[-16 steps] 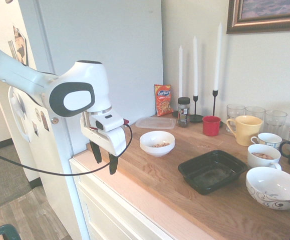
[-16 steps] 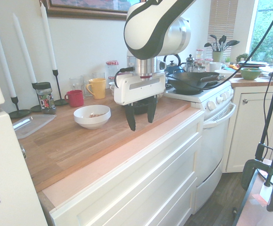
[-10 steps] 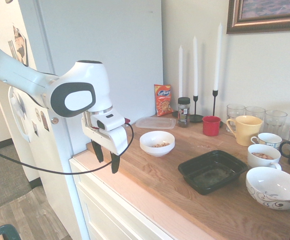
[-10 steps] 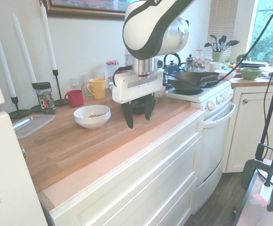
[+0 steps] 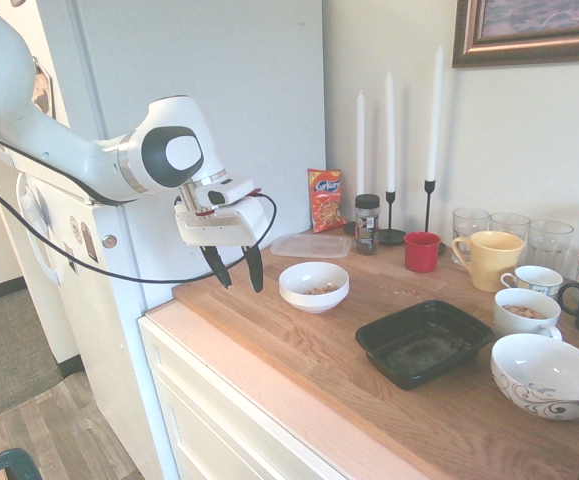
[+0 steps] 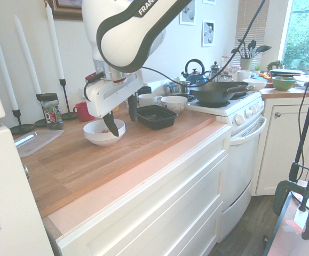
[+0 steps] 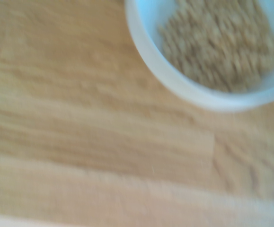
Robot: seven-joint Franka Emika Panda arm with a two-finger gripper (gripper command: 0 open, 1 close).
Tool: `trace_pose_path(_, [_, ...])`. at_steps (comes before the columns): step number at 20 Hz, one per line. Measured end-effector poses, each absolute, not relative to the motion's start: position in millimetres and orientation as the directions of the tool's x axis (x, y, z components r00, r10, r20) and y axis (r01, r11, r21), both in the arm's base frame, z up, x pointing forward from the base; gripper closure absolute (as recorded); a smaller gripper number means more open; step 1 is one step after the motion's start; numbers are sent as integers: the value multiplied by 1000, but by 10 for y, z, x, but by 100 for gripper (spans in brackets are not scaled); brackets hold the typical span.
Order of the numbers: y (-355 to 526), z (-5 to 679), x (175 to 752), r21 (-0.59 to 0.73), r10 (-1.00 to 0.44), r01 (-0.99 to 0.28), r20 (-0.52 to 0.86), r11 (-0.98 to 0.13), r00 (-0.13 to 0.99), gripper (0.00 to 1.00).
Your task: Put the cereal into the box
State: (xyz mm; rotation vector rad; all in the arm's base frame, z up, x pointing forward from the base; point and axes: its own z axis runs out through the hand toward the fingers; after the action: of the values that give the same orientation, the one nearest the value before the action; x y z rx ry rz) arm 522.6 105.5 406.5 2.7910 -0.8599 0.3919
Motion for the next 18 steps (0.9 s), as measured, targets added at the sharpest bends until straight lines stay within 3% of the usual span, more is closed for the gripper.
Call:
trace_pose_path(7, [1597, 3809, 5759, 202, -378, -490, 416, -848, 827, 0])
trace_pose_path(18, [1569, 3503, 6470, 222, -384, -520, 455, -825, 804, 0])
